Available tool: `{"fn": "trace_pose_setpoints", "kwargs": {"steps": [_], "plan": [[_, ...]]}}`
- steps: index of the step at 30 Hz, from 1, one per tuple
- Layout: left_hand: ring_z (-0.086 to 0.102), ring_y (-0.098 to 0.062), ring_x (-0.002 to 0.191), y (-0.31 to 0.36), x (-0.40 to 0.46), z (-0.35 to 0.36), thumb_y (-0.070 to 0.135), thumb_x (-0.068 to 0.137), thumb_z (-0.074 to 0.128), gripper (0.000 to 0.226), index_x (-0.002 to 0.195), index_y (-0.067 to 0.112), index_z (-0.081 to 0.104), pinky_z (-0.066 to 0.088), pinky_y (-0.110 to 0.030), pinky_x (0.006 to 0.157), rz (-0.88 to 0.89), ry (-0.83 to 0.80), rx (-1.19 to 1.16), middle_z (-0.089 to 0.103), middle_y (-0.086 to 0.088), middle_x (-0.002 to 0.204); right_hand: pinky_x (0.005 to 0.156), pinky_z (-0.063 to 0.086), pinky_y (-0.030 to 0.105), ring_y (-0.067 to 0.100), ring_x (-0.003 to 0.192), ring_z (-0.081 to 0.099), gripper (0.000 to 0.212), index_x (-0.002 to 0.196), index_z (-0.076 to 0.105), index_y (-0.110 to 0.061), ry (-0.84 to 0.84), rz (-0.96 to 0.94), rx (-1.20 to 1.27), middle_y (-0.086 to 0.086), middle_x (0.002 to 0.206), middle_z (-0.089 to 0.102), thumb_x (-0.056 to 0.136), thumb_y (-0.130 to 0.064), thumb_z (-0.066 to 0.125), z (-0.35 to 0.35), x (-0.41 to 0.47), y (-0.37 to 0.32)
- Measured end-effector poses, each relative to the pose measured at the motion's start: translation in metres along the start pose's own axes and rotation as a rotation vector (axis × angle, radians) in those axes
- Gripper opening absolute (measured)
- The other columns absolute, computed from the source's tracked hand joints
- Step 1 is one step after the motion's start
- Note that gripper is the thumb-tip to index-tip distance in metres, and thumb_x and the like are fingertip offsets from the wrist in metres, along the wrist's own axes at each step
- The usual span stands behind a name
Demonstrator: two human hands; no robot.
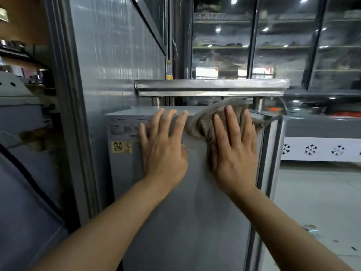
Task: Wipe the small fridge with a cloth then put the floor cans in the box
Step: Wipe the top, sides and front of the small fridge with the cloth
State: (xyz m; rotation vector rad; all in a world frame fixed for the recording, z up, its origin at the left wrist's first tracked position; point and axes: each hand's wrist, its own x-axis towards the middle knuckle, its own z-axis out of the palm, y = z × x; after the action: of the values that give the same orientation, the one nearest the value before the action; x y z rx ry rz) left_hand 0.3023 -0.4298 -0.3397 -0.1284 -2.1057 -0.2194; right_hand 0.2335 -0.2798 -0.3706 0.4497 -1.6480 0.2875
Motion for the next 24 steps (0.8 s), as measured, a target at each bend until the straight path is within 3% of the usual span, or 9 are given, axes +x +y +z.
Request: {"fn": "trace_pose_setpoints", "kwargs": {"steps": [6, 8, 14, 20, 24], "plan": [[0.033, -0.027, 0.134, -0.001, 0.001, 0.002, 0.019, 0.075, 0.065, 0.066, 0.136, 0.021, 0.040, 0.021, -0.060, 0.106, 0.004, 0.057, 0.048, 0.044, -0.006, 0.137, 0.112, 0.017, 0.056, 0.045, 0.139, 0.014, 0.057, 0.139, 0.033, -0.012, -0.150, 0.062, -0.105, 0.013, 0.152, 0.018, 0.087, -0.027, 0.048, -0.009, -0.117, 0.007], [0.032, -0.028, 0.134, 0.002, 0.001, 0.002, 0.019, 0.076, 0.064, 0.064, 0.136, 0.021, 0.040, 0.020, -0.059, 0.107, -0.002, 0.060, 0.050, 0.043, -0.006, 0.138, 0.113, 0.011, 0.054, 0.043, 0.140, 0.014, 0.062, 0.142, 0.030, -0.013, -0.176, 0.037, -0.153, 0.013, 0.153, 0.018, 0.085, -0.028, 0.049, -0.014, -0.102, 0.013], [0.031, -0.028, 0.135, 0.003, -0.001, 0.003, 0.018, 0.077, 0.062, 0.064, 0.137, 0.020, 0.039, 0.018, -0.061, 0.106, -0.005, 0.079, 0.070, 0.041, -0.008, 0.139, 0.115, -0.004, 0.046, 0.037, 0.142, 0.010, 0.059, 0.145, 0.029, -0.008, -0.004, 0.234, -0.146, 0.015, 0.155, 0.021, 0.093, -0.033, 0.038, -0.014, 0.009, 0.029], [0.032, -0.029, 0.135, 0.006, -0.002, 0.002, 0.016, 0.076, 0.063, 0.064, 0.136, 0.017, 0.040, 0.020, -0.063, 0.105, -0.016, 0.088, 0.083, 0.042, -0.010, 0.139, 0.115, 0.010, 0.053, 0.039, 0.143, 0.007, 0.061, 0.144, 0.027, -0.001, -0.143, 0.246, -0.132, 0.012, 0.156, 0.010, 0.092, -0.032, 0.034, -0.021, -0.094, 0.024], [0.033, -0.030, 0.135, 0.004, -0.003, 0.004, 0.016, 0.077, 0.064, 0.065, 0.137, 0.017, 0.040, 0.018, -0.063, 0.104, 0.004, 0.092, 0.089, 0.042, -0.010, 0.140, 0.115, 0.008, 0.051, 0.041, 0.141, 0.011, 0.060, 0.143, 0.031, 0.002, -0.097, 0.280, -0.160, 0.018, 0.154, 0.016, 0.091, -0.029, 0.037, -0.022, -0.071, 0.024]]}}
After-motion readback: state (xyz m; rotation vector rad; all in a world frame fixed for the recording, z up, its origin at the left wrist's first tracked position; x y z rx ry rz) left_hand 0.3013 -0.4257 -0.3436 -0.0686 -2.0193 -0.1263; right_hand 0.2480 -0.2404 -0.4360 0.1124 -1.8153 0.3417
